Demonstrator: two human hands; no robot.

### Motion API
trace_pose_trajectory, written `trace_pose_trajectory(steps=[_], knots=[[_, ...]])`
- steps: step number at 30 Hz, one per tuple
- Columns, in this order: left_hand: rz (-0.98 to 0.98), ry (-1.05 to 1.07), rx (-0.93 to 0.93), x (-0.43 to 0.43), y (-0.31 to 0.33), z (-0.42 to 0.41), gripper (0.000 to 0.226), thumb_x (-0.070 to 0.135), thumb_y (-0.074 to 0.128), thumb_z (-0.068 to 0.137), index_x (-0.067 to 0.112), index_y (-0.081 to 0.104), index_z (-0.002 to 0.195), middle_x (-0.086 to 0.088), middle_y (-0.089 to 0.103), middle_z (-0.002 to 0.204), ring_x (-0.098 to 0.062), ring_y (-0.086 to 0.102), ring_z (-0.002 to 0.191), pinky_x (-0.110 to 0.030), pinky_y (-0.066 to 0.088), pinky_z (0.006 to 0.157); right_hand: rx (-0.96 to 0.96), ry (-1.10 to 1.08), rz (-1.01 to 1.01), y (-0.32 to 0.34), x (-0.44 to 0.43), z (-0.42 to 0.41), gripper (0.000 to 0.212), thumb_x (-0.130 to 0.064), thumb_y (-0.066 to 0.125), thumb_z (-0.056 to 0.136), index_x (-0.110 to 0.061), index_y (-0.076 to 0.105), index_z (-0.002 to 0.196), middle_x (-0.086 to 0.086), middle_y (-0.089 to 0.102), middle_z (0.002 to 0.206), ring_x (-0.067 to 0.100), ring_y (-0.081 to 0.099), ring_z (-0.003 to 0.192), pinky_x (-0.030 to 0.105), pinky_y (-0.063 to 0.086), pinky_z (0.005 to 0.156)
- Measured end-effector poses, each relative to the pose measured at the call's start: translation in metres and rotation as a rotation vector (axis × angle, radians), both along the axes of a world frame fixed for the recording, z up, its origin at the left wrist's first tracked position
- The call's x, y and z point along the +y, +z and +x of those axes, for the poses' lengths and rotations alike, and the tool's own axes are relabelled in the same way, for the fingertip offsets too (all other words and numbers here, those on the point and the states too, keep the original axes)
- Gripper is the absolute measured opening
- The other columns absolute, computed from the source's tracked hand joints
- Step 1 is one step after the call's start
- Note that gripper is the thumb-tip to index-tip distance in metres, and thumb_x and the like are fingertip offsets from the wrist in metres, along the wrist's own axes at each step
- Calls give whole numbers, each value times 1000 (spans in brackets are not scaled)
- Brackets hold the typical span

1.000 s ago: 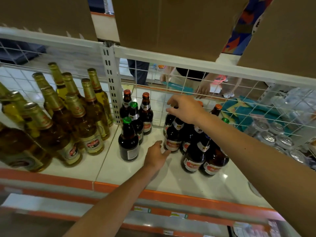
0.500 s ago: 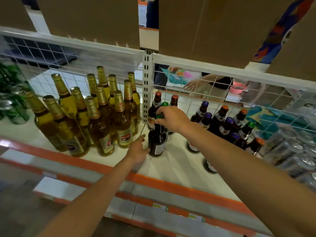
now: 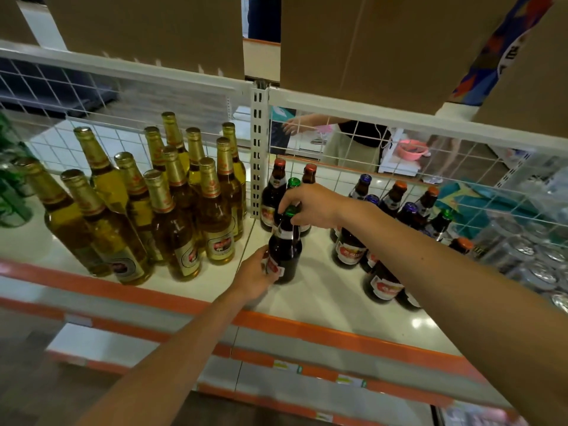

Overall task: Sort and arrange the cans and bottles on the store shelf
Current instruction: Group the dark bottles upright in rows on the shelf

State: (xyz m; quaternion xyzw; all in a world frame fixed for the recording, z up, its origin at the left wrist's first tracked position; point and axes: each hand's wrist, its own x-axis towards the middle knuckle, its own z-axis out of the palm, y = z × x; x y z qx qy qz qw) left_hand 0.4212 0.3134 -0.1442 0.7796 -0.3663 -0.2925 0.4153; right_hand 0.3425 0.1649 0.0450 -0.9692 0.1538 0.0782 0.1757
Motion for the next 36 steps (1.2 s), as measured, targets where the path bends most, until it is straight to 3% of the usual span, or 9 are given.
trace_pose_trajectory(steps=[4,7,9,13,16,21,26,30,36], knots=[[-4,-33,58,-4,-4,7,73,13,77,82,19,40,144,-2,60,131,-21,58,118,-31,45,96,28,6,41,5,0,0,35,-11,67,90,-26,65,121,-1,57,130,14,51,113,27,40,90],[-14,6,41,-3,-7,4,73,16,81,78,15,43,141,1,60,126,-20,60,112,-27,46,88,28,-19,-42,0,5,-2,44,-30,68,91,-18,58,132,3,57,125,18,53,106,26,39,82],[-21,72,39,-4,-8,-4,74,17,84,74,14,45,136,2,60,120,-21,61,109,-26,46,83,-17,-57,-79,-5,9,-5,47,-37,70,89,-12,60,128,6,61,115,19,55,98,28,40,76],[-10,140,-91,-12,-6,-26,79,31,86,66,18,48,133,-1,57,121,-21,58,110,-36,51,89,-35,-35,-122,-3,6,-23,41,-34,72,88,-13,65,122,3,62,104,19,55,92,30,41,72],[-14,89,-111,-22,-1,-45,78,39,85,63,25,49,131,0,55,122,-20,59,111,-41,53,92,21,-25,-142,3,-4,-44,39,-36,73,87,-15,68,119,6,66,108,26,60,98,37,50,79],[5,48,-91,-51,7,-91,69,45,84,67,24,50,123,7,66,112,-16,64,102,-29,48,77,72,-60,-165,13,-30,-81,43,-33,72,88,-15,64,126,5,63,121,24,57,110,27,41,81],[-12,8,-101,-77,12,-121,71,46,81,73,24,48,132,4,66,119,-19,63,107,-28,46,80,91,-99,-169,15,-51,-109,43,-30,72,89,-16,64,128,5,62,121,22,55,108,26,35,78],[-64,11,-148,-87,10,-128,64,57,72,77,27,50,130,4,65,118,-18,64,105,-32,51,81,83,-108,-171,11,-60,-119,43,-25,73,88,-16,63,129,7,63,123,25,57,111,26,39,79],[-83,-16,-117,-94,5,-133,67,57,75,73,27,51,127,6,64,115,-16,63,104,-33,52,84,102,-114,-202,6,-71,-122,44,-23,73,87,-18,62,129,7,63,119,26,58,107,29,44,81]])
